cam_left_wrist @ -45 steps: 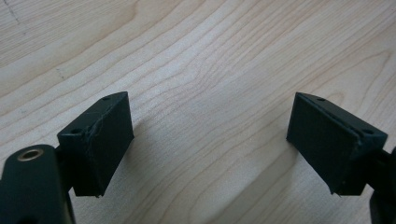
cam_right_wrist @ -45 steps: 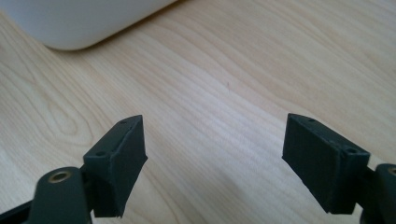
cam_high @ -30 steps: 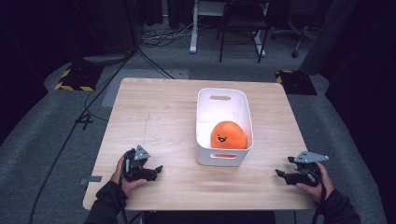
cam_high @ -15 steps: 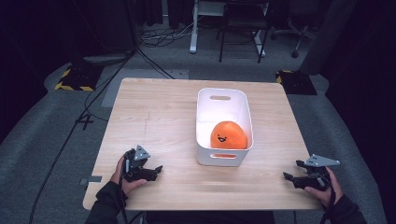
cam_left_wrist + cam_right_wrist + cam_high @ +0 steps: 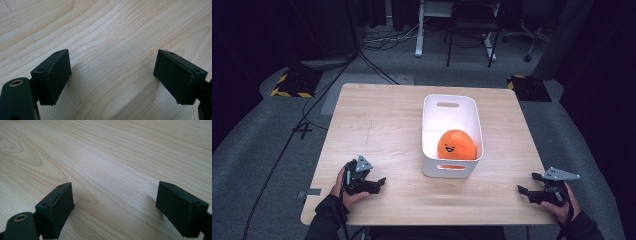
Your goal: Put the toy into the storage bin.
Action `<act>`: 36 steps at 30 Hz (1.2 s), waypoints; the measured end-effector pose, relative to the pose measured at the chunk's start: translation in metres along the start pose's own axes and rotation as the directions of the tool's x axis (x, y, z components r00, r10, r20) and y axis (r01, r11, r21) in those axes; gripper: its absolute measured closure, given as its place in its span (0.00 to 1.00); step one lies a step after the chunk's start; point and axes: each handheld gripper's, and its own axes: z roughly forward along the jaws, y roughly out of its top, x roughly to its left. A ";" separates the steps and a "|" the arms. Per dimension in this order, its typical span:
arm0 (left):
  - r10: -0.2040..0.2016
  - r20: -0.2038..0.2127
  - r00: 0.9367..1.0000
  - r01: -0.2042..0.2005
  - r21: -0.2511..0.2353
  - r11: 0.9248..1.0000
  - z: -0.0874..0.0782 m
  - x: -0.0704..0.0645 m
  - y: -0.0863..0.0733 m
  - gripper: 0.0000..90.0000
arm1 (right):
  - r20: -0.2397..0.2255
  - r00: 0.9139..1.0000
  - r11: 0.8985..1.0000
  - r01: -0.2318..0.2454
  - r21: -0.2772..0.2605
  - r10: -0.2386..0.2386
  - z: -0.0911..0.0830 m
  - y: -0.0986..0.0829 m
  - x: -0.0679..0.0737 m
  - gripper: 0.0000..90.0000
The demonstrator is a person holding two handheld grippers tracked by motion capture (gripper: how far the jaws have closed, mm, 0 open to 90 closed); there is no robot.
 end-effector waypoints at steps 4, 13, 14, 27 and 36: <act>-0.002 -0.002 1.000 0.002 0.000 1.000 0.000 0.000 0.000 0.16 | 0.000 1.000 1.000 0.000 0.000 0.000 0.000 0.000 0.000 0.16; -0.006 -0.007 1.000 0.006 -0.005 1.000 0.000 0.000 0.000 0.16 | 0.000 1.000 1.000 -0.001 -0.001 0.001 0.000 0.000 0.000 0.16; -0.006 -0.007 1.000 0.006 -0.004 1.000 0.000 0.000 0.000 0.16 | 0.000 1.000 1.000 -0.001 -0.001 0.001 0.000 0.000 0.000 0.16; -0.012 0.006 1.000 0.012 0.001 1.000 0.000 -0.001 0.000 0.16 | -0.001 1.000 1.000 -0.003 -0.001 0.003 0.000 0.000 0.000 0.17; -0.005 0.006 1.000 0.005 0.006 1.000 0.000 0.000 0.000 0.16 | -0.002 1.000 1.000 0.005 -0.002 -0.005 0.000 0.000 -0.001 0.17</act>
